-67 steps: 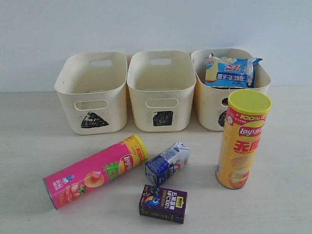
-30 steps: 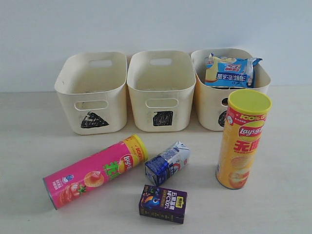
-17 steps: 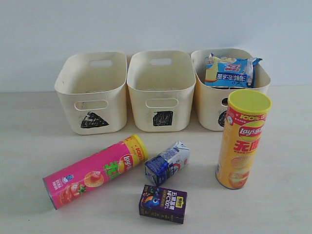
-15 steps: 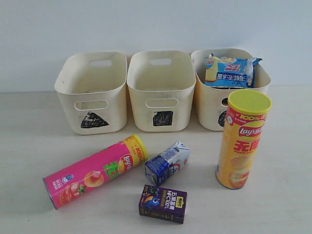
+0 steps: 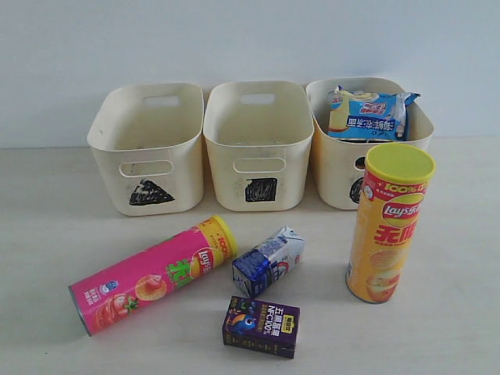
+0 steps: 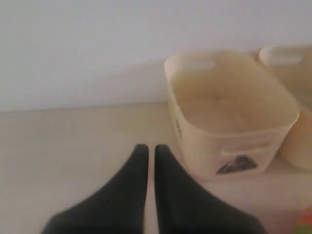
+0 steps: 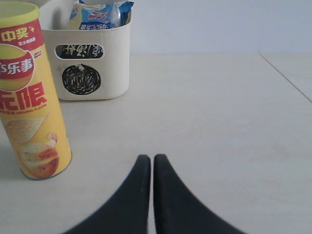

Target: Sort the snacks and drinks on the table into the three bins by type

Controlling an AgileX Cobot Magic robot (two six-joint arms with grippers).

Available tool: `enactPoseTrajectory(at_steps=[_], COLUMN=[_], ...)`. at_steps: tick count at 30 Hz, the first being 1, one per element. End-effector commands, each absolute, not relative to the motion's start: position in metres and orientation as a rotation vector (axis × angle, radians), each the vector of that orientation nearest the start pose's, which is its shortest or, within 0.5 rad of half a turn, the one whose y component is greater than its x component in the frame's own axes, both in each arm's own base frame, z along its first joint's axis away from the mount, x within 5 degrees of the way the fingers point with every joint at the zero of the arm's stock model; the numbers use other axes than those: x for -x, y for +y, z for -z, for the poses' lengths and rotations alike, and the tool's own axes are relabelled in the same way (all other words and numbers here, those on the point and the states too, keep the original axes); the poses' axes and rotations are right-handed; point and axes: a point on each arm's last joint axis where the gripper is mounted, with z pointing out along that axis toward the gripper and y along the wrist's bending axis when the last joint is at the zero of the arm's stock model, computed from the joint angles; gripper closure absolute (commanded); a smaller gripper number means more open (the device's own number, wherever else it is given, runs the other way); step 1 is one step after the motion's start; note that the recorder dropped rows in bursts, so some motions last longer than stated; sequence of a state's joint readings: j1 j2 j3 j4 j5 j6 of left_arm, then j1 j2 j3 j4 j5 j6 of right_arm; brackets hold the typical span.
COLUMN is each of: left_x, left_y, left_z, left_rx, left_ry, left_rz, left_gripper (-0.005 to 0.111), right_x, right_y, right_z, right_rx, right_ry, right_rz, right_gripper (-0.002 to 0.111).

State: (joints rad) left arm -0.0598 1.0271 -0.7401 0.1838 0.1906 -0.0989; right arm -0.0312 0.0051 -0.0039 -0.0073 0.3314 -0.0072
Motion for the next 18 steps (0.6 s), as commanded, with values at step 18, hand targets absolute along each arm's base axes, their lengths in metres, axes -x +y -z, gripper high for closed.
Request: enactPoseTrajectory(at_steps=[18], left_x=[-0.259], left_y=[-0.097], left_z=[-0.305], left_rx=[-0.950], left_ry=[2.411], left_rz=[0.197], left_gripper=[0.102], right_x=[-0.054], right_y=[-0.002], right_z=[-0.184], right_rx=[-0.014], right_ry=[1.806], right_rz=[0.035], right_gripper=[0.108])
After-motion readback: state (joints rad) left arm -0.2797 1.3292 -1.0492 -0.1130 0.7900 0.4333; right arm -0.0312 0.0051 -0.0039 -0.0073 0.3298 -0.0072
